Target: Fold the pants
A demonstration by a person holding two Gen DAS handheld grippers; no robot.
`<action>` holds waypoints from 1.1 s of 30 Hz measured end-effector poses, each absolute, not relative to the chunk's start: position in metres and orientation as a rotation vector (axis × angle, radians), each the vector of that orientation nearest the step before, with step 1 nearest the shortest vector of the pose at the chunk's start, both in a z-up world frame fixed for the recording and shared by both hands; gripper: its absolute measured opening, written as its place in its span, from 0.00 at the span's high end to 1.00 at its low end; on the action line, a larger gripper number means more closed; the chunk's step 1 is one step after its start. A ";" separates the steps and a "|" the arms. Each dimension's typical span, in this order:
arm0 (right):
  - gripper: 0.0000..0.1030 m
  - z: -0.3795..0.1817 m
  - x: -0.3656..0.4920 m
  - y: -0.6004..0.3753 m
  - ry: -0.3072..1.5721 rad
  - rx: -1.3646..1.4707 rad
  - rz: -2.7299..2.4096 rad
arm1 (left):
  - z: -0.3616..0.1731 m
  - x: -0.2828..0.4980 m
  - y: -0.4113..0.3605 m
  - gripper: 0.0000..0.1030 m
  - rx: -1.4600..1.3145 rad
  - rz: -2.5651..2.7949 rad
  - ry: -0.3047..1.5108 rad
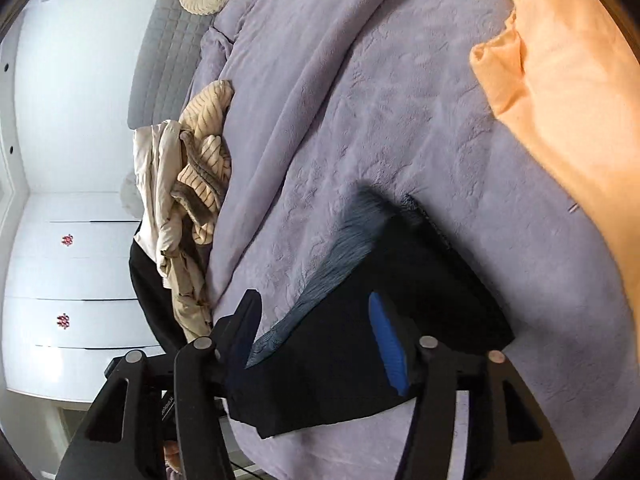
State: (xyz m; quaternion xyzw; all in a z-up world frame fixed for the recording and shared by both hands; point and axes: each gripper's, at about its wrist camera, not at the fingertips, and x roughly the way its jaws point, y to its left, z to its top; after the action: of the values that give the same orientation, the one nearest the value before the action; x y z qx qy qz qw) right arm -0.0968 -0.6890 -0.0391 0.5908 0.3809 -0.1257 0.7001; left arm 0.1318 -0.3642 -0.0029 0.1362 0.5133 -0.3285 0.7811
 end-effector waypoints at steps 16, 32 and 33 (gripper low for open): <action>0.93 -0.087 -0.147 -0.662 0.935 1.293 -0.456 | -0.123 0.136 -0.322 0.21 0.307 -0.373 1.260; 0.84 -0.083 0.008 -0.569 1.136 0.802 -0.121 | -0.134 0.157 -0.331 0.18 0.347 -0.335 1.223; 0.84 -0.093 0.023 -0.564 1.154 0.773 -0.118 | -0.137 0.160 -0.332 0.18 0.339 -0.324 1.212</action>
State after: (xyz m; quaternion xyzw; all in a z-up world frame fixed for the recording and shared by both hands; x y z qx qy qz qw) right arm 0.0226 -0.5641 -0.0930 0.3559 0.5313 -0.0544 0.7669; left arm 0.1599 -0.3322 -0.1372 0.1580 0.5642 -0.1507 0.7962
